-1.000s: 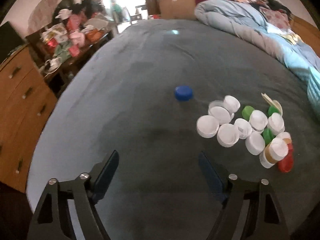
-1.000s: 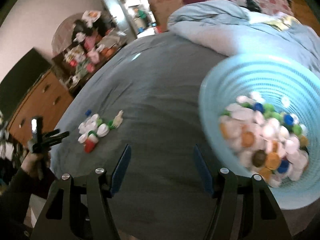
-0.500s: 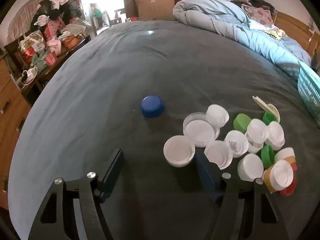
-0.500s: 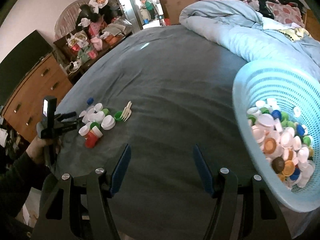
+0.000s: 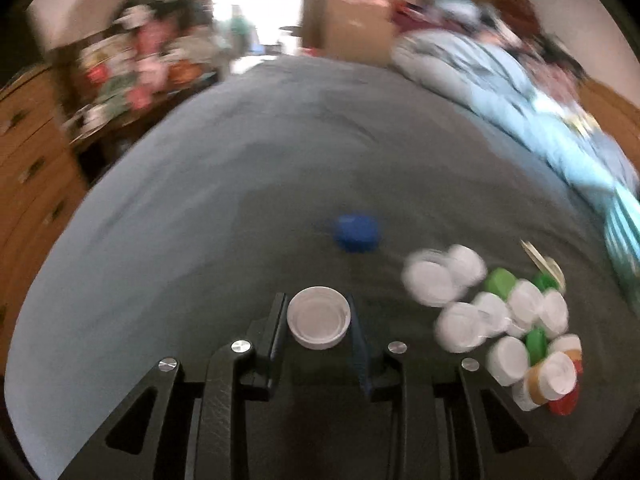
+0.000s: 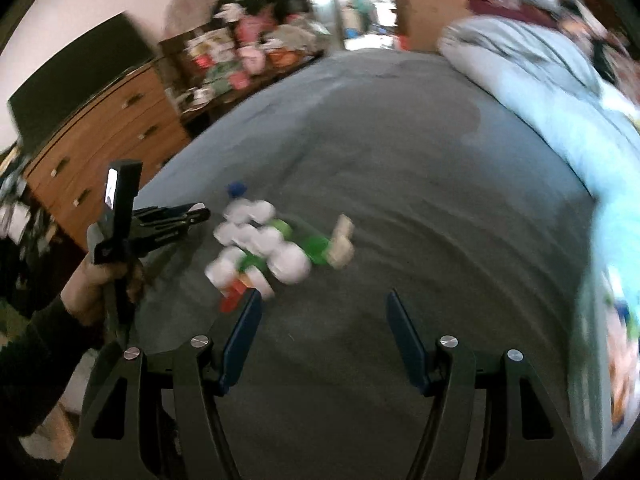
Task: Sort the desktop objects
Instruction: 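Grasp a white cap with the left tool while the right tool grasps a blue cap, then move both held caps over the blue basket and open both tools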
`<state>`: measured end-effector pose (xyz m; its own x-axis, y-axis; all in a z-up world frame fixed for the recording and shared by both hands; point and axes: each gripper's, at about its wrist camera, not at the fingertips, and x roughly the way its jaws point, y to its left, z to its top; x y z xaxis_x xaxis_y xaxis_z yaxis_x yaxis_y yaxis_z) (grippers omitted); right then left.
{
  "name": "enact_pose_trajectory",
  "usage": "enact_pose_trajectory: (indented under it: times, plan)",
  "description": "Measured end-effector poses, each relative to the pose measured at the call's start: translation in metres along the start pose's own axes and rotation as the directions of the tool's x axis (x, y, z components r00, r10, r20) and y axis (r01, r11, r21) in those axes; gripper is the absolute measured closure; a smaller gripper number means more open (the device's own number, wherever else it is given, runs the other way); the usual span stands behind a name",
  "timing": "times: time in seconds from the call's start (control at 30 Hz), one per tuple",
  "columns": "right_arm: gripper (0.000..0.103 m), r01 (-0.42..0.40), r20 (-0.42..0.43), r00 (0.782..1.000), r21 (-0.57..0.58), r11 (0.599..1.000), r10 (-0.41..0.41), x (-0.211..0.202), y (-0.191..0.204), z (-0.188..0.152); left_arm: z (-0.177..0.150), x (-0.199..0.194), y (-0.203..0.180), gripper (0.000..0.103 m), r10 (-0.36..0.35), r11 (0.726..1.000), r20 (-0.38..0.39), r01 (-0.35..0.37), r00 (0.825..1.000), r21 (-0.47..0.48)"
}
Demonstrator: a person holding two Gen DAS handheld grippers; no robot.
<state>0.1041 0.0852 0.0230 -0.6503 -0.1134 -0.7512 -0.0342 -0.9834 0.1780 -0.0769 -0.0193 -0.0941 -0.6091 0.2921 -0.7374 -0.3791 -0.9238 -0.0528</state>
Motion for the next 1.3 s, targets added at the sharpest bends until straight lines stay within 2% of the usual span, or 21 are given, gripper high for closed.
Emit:
enact_pose_trajectory:
  times: [0.1, 0.17, 0.33, 0.43, 0.5, 0.63, 0.7, 0.87, 0.9, 1.03, 1.17, 1.3]
  plan:
    - [0.044, -0.047, -0.011, 0.999, -0.084, 0.995, 0.047, 0.039, 0.025, 0.032, -0.012, 0.002, 0.025, 0.072, 0.060, 0.993, -0.005, -0.060, 0.998, -0.100]
    - [0.044, -0.080, -0.037, 0.996, -0.130, 0.988, 0.076, 0.068, 0.041, 0.050, -0.018, 0.004, 0.033, 0.072, 0.052, 0.988, -0.001, -0.051, 0.999, -0.145]
    - [0.045, -0.097, -0.126, 0.990, -0.263, 0.960, 0.065, 0.152, 0.085, 0.087, -0.020, 0.007, 0.027, 0.072, 0.085, 0.989, -0.002, -0.084, 0.996, -0.120]
    - [0.056, -0.088, -0.182, 0.983, -0.284, 0.955, 0.037, 0.192, 0.095, 0.098, -0.021, 0.007, 0.037, 0.072, 0.051, 0.988, 0.003, -0.050, 0.999, -0.149]
    - [0.059, -0.078, -0.206, 0.978, -0.280, 0.957, 0.019, 0.212, 0.096, 0.103, -0.021, 0.007, 0.040, 0.072, 0.033, 0.986, 0.002, -0.032, 0.999, -0.166]
    - [0.060, -0.069, -0.243, 0.970, -0.284, 0.956, -0.002, 0.233, 0.097, 0.105, -0.020, 0.009, 0.042, 0.072, 0.042, 0.987, 0.000, -0.042, 0.999, -0.157]
    - [0.065, -0.068, -0.262, 0.965, -0.292, 0.954, -0.012, 0.242, 0.097, 0.103, -0.020, 0.009, 0.042, 0.072, 0.045, 0.987, -0.002, -0.045, 0.999, -0.155]
    - [0.072, -0.071, -0.256, 0.967, -0.289, 0.955, -0.006, 0.247, 0.093, 0.101, -0.019, 0.010, 0.041, 0.072, 0.048, 0.987, -0.004, -0.048, 0.999, -0.153]
    - [0.076, -0.069, -0.249, 0.968, -0.289, 0.955, -0.006, 0.246, 0.094, 0.102, -0.019, 0.010, 0.041, 0.072, 0.050, 0.987, -0.005, -0.051, 0.999, -0.151]
    - [0.078, -0.077, -0.215, 0.976, -0.269, 0.960, 0.017, 0.233, 0.092, 0.101, -0.019, 0.010, 0.040, 0.072, 0.055, 0.988, -0.006, -0.055, 0.998, -0.147]
    - [0.078, -0.091, -0.154, 0.987, -0.232, 0.968, 0.056, 0.189, 0.085, 0.100, -0.017, 0.008, 0.035, 0.072, 0.081, 0.988, -0.013, -0.082, 0.997, -0.127]
    - [0.077, -0.063, -0.062, 0.997, -0.214, 0.975, 0.051, 0.119, 0.067, 0.085, -0.012, -0.001, 0.023, 0.072, 0.115, 0.987, -0.025, -0.117, 0.993, -0.110]
